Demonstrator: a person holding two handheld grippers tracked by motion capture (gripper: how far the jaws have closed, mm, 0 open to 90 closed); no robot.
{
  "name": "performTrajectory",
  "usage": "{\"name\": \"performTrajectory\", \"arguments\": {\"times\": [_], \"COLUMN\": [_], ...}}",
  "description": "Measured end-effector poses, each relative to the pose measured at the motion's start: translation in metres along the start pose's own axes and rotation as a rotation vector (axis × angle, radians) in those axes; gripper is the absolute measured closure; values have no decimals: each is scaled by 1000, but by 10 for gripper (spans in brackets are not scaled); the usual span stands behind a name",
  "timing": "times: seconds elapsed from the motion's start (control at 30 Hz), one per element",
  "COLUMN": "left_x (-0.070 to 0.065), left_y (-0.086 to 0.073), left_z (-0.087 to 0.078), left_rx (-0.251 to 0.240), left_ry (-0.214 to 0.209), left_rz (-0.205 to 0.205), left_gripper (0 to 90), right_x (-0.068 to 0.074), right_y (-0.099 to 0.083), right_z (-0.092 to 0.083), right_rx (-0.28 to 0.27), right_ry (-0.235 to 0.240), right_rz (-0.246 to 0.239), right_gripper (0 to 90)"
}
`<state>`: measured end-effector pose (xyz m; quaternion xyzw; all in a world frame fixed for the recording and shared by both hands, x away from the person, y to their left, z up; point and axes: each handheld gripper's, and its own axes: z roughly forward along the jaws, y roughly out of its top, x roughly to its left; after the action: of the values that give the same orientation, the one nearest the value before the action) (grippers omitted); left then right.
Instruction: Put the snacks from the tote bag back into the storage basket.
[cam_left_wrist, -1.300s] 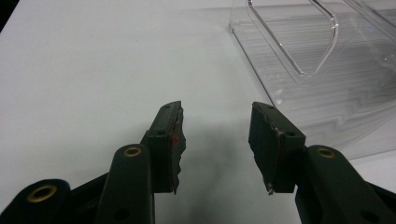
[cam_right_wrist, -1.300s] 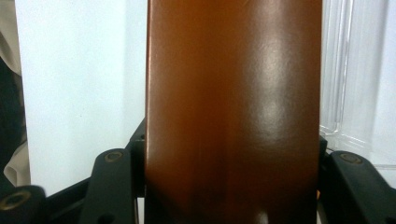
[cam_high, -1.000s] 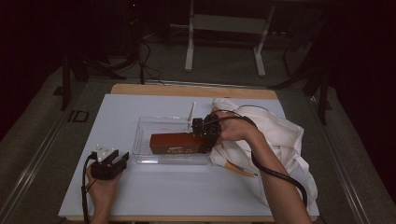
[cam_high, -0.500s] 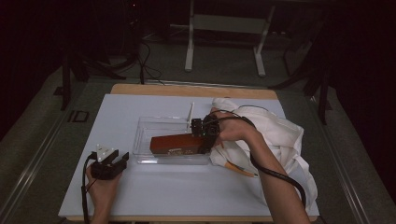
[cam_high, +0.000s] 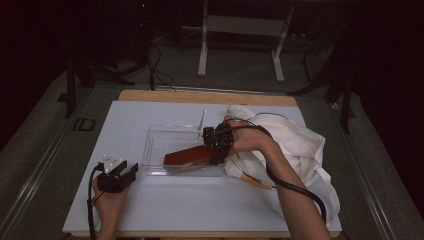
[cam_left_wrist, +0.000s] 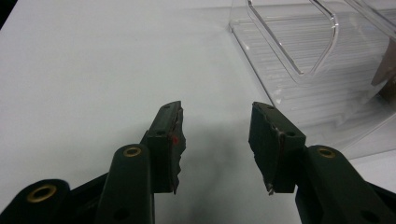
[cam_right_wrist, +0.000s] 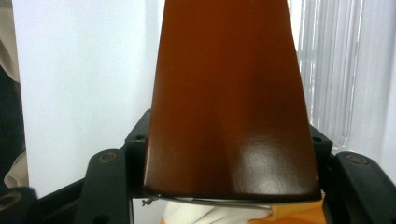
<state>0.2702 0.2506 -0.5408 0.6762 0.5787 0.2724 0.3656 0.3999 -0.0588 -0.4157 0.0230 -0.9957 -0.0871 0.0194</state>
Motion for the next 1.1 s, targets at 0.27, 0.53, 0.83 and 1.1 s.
{"name": "performTrajectory", "arguments": {"times": [0.27, 0.53, 0.83, 1.1], "left_x": [0, 0, 0, 0], "left_y": [0, 0, 0, 0], "left_z": [0, 0, 0, 0], "left_rx": [1, 1, 2, 2], "left_ry": [0, -3, -2, -1], "left_rz": [-1, -3, -1, -2], "left_gripper": [548, 547, 547, 547], "right_x": [0, 0, 0, 0], "right_y": [-1, 3, -2, -10], "right_z": [4, 9, 5, 0], "right_rx": [3, 18, 15, 9], "right_ry": [1, 4, 8, 11], "right_rz": [15, 8, 14, 26], "right_gripper": [379, 380, 381, 383]}}
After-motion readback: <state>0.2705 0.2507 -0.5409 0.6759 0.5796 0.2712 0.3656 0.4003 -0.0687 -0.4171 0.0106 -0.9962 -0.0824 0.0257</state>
